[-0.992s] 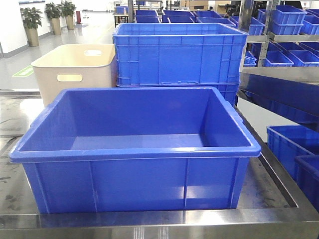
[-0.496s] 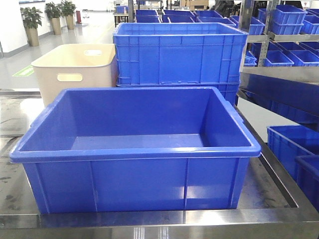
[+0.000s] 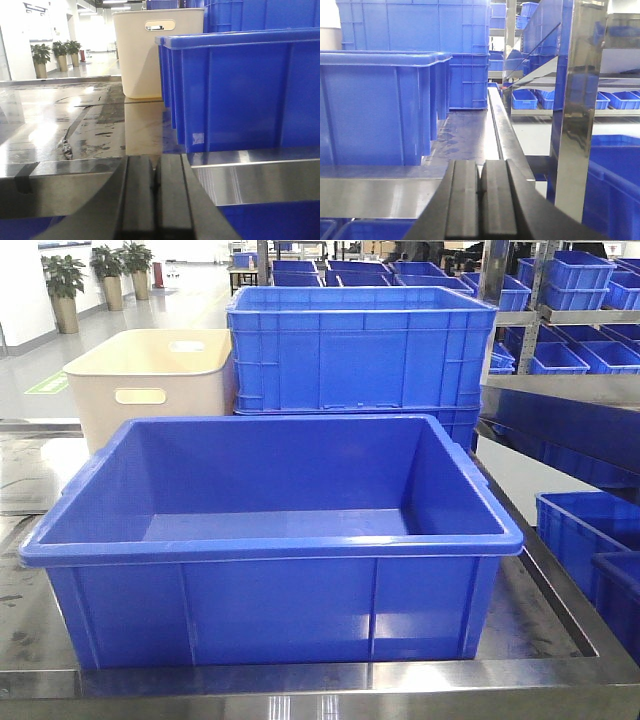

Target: Pick red and yellow blocks into blue bin

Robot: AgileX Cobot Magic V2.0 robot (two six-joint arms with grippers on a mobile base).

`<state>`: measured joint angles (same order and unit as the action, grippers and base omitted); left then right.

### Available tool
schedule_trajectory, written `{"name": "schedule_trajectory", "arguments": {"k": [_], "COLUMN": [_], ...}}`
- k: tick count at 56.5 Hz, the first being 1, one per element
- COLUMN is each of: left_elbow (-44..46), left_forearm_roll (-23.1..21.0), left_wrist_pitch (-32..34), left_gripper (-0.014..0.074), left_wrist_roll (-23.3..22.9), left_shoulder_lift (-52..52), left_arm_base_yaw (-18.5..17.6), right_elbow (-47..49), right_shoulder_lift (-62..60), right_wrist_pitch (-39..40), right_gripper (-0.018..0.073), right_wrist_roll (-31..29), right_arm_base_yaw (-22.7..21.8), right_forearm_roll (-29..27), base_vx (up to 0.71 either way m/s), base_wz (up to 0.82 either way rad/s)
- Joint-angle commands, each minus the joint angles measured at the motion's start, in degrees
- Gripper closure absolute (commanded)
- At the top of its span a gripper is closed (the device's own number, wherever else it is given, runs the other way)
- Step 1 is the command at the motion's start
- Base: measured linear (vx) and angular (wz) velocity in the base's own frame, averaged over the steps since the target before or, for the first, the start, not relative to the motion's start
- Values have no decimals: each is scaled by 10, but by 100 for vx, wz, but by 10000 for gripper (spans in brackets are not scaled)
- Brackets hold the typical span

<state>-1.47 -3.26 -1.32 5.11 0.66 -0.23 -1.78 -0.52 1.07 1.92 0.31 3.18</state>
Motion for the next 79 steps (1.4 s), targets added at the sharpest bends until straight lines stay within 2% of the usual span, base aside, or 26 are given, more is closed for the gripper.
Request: {"name": "schedule_trajectory", "arguments": {"k": [1,13,19,79], "left_elbow": [9,9,9,9], "left_forearm_roll": [-5,-5,-5,-5], "left_wrist_pitch": [51,51,51,51], "left_gripper": [603,603,603,603], "left_wrist_roll": [-2,-2,-2,-2], "left_shoulder_lift": [9,9,9,9], "left_arm_base_yaw": [1,1,1,1], "right_elbow": [-4,-4,-4,-4], "right_shoulder_lift": [-8,-8,-8,-7], "right_wrist_pitch": [54,53,54,54], "right_gripper": [570,570,570,570], "right_wrist_roll": [3,-3,-3,-4], "right_arm_base_yaw": [-2,26,16,18], "right_forearm_roll": [7,7,7,8], "base_vx": [0,0,0,0], "base_wz": [0,0,0,0]}}
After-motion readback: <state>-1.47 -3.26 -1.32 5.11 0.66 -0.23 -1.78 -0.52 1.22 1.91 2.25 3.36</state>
